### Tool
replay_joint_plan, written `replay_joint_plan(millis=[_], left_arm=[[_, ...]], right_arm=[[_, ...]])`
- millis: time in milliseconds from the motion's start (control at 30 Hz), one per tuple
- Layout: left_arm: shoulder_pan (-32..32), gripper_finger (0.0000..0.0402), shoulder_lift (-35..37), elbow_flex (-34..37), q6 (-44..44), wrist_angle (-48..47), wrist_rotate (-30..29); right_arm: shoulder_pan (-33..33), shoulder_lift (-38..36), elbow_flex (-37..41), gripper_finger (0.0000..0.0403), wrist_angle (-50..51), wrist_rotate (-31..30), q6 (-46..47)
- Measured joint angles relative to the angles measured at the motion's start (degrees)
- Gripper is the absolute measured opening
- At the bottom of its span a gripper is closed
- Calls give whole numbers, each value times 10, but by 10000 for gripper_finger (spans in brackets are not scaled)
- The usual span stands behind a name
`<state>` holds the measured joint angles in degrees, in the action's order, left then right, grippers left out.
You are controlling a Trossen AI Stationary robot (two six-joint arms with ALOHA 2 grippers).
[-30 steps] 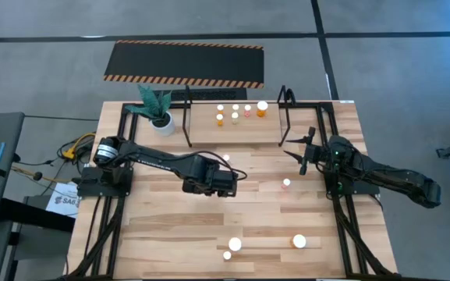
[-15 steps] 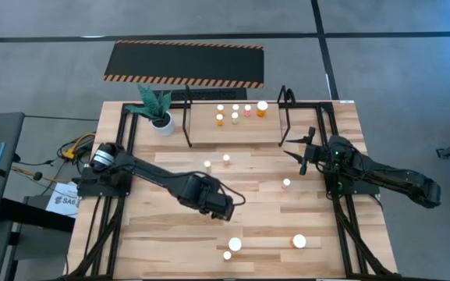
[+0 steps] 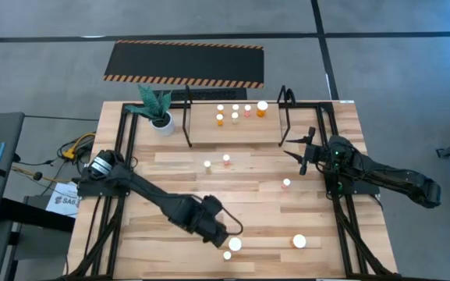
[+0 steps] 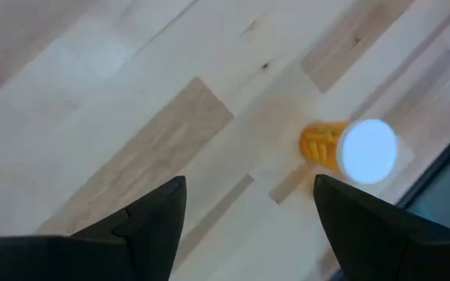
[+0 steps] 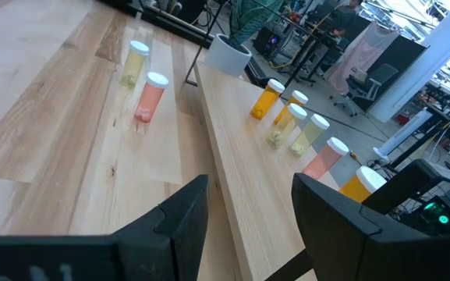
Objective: Pick and place medicine bottles onto shelf by color
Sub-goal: Put the small orange pill bottle aligned with the other orange pill bottles on the shelf
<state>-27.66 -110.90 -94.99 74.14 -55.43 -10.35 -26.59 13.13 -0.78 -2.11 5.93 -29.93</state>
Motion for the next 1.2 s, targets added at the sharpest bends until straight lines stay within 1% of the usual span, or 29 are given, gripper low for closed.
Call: replay_joint_plan(millis=[33,100,200,233,400,633,700,800,867,1000,1200], left_arm=[[-5,270,-2,1,0,3,-8],[-7,271,-8,-1,-1,31,-1],[-2,271,-11,0,0,42,43],[0,271,-15,-1,0,59,60],[-6,271,-33,-1,-3,91,109],[-21,271,-57,0,-29,88,165],[-29,271,-63,-2,-39,111,165],[-44,271,-66,-8,-50,120,157],[-53,271,-65,-11,-55,152,151],[-68,273,-65,-11,-62,177,111],[-73,273,-65,-11,-70,211,78]], right_arm=[[0,0,0,207,0,0,0],[0,0,0,207,0,0,0],[0,0,0,207,1,0,0],[0,0,0,207,1,0,0],[0,0,0,207,0,0,0],[0,0,0,207,1,0,0],[0,0,0,207,0,0,0],[0,0,0,207,0,0,0],[0,0,0,207,1,0,0],[0,0,0,207,0,0,0],[0,0,0,207,0,0,0]])
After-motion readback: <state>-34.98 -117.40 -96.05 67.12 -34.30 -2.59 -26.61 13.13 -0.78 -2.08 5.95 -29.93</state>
